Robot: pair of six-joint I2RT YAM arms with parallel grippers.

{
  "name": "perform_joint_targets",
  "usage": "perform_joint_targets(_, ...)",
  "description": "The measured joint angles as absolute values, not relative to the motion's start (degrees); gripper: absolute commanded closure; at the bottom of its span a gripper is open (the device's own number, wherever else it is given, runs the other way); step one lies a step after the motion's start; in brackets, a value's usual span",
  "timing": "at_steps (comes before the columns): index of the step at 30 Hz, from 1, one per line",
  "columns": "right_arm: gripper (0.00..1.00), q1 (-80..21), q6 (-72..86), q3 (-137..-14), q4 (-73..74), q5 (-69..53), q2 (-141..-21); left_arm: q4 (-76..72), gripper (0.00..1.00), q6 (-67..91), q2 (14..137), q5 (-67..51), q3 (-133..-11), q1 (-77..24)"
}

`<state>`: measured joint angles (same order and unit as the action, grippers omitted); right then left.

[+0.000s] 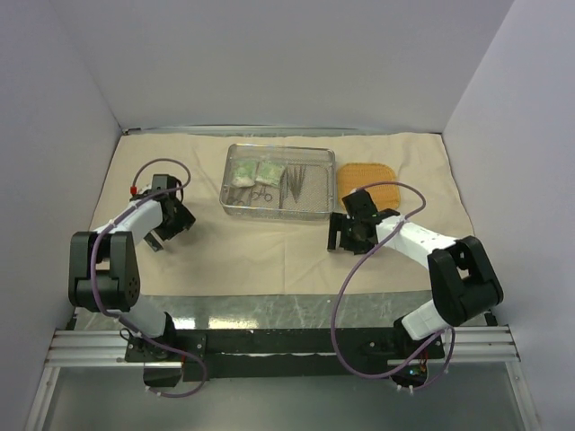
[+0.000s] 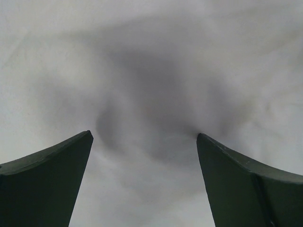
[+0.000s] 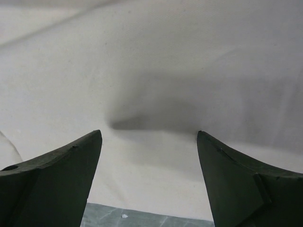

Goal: Open and lay out the surgical kit
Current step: Smooth out the surgical kit at the center of the board.

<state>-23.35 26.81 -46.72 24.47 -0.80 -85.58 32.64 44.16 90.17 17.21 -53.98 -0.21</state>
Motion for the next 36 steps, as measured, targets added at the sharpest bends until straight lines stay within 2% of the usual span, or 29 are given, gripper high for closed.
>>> perform_joint_targets(18, 0.06, -24.0, 31.0, -40.3, 27.3, -1.0, -79.5, 43.5, 0.03, 53.3, 83.5, 16.6, -45.6, 2.2)
perform_joint_targets(24, 0.05, -22.6, 31.7, -40.1, 33.1, 0.4, -76.5, 46.5, 0.01, 53.2, 81.5, 17.4, -48.1, 2.7)
perform_joint_targets(26, 0.05, -19.7, 31.7, -40.2, 33.2, 0.7, -75.3, 46.1, 0.01, 52.4, 81.5, 17.4, -50.8, 2.7)
perform_joint_targets(31, 0.05, -5.1, 32.0, -40.5, 29.9, -0.1, -73.4, 40.5, 0.03, 49.7, 84.5, 17.2, -60.9, 3.0)
perform_joint_targets(36, 0.06, 6.5, 34.8, -39.7, 23.1, -1.2, -72.5, 34.6, 0.08, 48.7, 98.3, 14.7, -72.9, 5.4)
